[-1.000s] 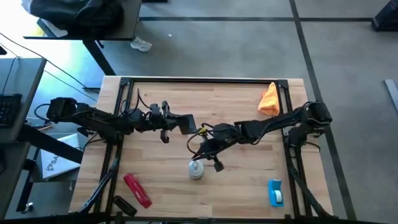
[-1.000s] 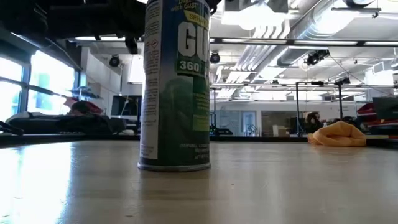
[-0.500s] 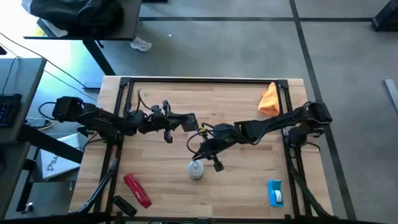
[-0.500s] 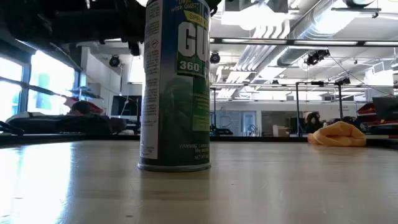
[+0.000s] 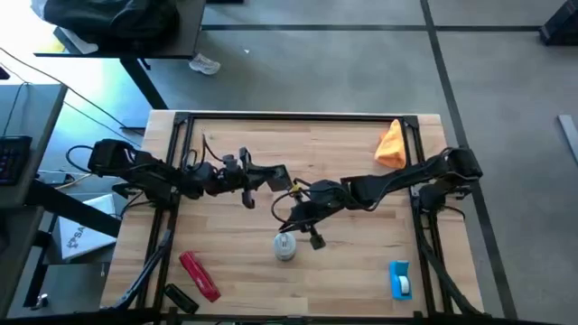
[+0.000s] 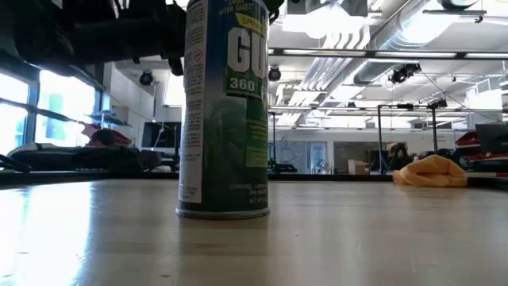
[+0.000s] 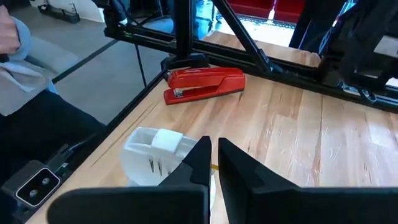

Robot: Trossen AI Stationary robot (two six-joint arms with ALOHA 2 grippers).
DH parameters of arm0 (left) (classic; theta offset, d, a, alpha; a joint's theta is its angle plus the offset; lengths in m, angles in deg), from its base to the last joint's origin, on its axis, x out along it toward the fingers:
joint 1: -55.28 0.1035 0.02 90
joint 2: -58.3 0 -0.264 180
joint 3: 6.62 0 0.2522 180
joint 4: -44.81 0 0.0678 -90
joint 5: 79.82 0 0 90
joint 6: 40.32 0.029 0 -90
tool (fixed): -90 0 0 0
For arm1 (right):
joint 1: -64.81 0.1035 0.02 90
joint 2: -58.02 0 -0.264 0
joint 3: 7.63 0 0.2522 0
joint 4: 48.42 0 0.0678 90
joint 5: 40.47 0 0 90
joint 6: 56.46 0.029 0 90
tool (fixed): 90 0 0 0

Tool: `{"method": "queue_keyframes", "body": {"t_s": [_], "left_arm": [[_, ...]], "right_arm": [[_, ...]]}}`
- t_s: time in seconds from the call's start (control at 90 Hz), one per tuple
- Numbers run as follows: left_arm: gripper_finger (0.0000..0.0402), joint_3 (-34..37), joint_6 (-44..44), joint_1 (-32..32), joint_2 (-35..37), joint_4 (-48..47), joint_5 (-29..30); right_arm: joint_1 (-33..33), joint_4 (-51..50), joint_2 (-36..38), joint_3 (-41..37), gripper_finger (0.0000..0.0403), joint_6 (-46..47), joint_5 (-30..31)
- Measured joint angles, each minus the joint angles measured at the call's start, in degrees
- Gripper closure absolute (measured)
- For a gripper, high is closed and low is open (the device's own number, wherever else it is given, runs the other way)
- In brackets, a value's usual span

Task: Apply microfiber cloth
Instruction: Spray the front and back of the cellphone using a spray bottle

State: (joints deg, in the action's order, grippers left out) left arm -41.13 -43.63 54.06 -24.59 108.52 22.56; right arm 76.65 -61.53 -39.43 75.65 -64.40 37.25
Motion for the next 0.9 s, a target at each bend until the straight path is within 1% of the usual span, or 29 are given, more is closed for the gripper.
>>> {"method": "queue_keyframes", "body": {"t_s": [0.167,0.289,0.344,0.422,0.5,0.722,0.811,0.9], "left_arm": [[0.0387,0.04,2.65,0.02,0.43,1.14,3.76],[0.0387,0.02,4.55,0.11,4.54,3.67,3.68],[0.0387,0.02,4.58,0.11,6.71,2.06,2.97],[0.0387,0.02,4.17,-0.12,9.64,-2.57,1.72],[0.0387,0.02,2.70,-0.45,11.39,-5.76,1.37],[0.0387,0.43,1.25,-1.57,10.20,-7.29,1.16],[0.0387,2.35,-0.94,-1.62,8.97,-7.57,1.26],[0.0387,4.21,-2.52,-1.88,7.39,-7.67,2.64]], "right_arm": [[0.04,-0.07,0.00,0.00,0.0403,0.02,0.00],[0.09,-0.07,0.00,0.00,0.0403,0.02,0.02],[0.11,-0.06,0.00,0.00,0.0403,0.02,0.01],[0.11,-0.07,0.00,-0.01,0.0403,0.02,0.00],[0.11,-0.07,0.00,-0.02,0.0403,0.00,0.00],[0.11,-0.07,-0.02,-0.04,0.0403,0.02,0.00],[0.11,-0.04,-0.02,-0.04,0.0403,0.02,-0.01],[0.11,-0.05,-0.02,-0.04,0.0403,0.01,-0.01]]}}
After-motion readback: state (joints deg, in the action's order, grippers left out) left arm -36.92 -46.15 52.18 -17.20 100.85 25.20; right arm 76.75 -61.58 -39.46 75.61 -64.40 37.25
